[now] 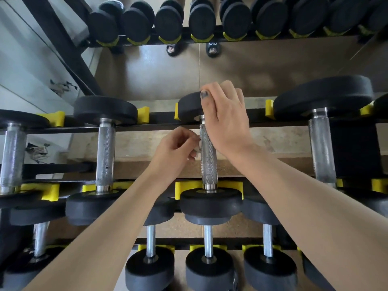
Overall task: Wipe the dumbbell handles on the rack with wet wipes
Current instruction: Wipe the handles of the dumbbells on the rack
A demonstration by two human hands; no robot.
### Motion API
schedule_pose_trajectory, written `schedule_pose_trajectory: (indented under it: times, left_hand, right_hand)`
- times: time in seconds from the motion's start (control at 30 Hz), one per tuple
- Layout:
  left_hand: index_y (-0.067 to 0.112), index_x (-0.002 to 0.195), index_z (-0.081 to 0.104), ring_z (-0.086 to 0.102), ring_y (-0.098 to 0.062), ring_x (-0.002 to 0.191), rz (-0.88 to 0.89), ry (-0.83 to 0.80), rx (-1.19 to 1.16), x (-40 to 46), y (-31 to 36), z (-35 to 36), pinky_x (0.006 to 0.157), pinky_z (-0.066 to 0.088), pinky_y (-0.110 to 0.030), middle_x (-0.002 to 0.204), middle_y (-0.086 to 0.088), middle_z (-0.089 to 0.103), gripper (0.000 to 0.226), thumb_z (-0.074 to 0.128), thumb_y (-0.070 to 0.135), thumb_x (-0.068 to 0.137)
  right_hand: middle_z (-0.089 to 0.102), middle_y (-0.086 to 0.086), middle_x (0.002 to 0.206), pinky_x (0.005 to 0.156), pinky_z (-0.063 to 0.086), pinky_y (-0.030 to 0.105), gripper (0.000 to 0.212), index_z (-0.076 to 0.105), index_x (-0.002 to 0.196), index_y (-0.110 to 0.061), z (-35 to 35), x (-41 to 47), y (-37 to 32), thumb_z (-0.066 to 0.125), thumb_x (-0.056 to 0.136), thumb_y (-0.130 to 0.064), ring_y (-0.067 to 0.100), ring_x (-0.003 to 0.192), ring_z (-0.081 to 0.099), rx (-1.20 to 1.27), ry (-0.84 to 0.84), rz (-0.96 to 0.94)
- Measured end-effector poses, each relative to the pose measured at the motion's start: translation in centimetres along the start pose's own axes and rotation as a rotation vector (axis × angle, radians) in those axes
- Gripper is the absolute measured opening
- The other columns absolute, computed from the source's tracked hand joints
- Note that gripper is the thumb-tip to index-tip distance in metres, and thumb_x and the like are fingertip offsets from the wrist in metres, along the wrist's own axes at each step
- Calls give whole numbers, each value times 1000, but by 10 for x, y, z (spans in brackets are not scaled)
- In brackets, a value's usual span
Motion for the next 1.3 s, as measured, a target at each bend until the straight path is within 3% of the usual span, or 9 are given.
schedule_pose_trajectory:
  times: [0.2,0.37,0.53,0.77,0.83,0.93,0.97,1.17,1.3]
  left_hand:
    - [19,85,59,45,-13,59,78,-146,289,-24,4,1,57,39,-34,68,-11,59,14,59,18,99]
    - [31,83,58,50,1,57,164,-452,669,-44,5,-1,56,38,-16,66,10,58,17,62,34,99]
    - [16,88,61,45,-9,56,123,39,403,1,19,-17,55,39,-27,64,5,55,14,61,25,99]
    - [26,81,58,47,-2,55,156,-465,631,-49,5,5,54,38,-16,67,4,58,20,60,34,100]
    - [27,86,61,53,-1,58,115,-396,608,-39,10,0,56,44,-17,71,5,63,15,59,33,100]
    - [21,87,61,56,-14,62,162,6,413,-12,22,-4,59,46,-30,73,0,64,12,59,22,99]
    - [19,87,60,55,-15,63,180,35,412,-9,23,0,59,45,-31,74,-4,64,11,59,21,98]
    - [24,81,58,45,-1,53,164,-430,705,-38,16,8,51,36,-12,61,9,51,19,64,33,97]
    - [28,82,58,45,-3,54,186,-60,490,-14,30,-1,50,36,-17,65,6,57,17,61,26,98]
  right_hand:
    - [48,-4,97,71,39,29,33,58,108,-19,1,0,1,29,102,-33,19,92,42,0,11,8]
    - [43,-6,95,72,32,26,33,59,108,-18,0,0,0,30,103,-33,18,90,39,4,7,4]
    - [42,-7,96,73,29,24,33,58,109,-18,-1,0,0,29,103,-33,16,90,38,-30,-6,-1]
    - [42,-7,96,72,36,28,35,57,107,-18,1,1,0,27,102,-35,19,91,40,-18,-7,16]
    - [41,-8,97,71,38,29,34,57,107,-18,1,1,-1,27,102,-35,19,92,41,-27,-6,16]
    - [42,-8,98,72,38,29,32,56,109,-18,1,0,-1,29,103,-34,18,94,41,-39,-14,2]
    - [42,-8,98,72,37,29,31,56,109,-18,0,0,0,29,104,-34,17,94,41,-38,-16,-1]
    - [47,-4,98,73,42,33,32,58,109,-18,0,0,0,30,104,-33,21,92,43,-16,-7,3]
    - [48,-3,99,75,42,32,36,58,110,-18,0,0,0,27,103,-35,21,93,43,-9,-9,2]
Point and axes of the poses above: each hand's wrist, its own x-axis towards the middle knuckle, its own z-axis out of the palm, y = z × x, the point moved 4 cm from there along x, towards the middle knuckle
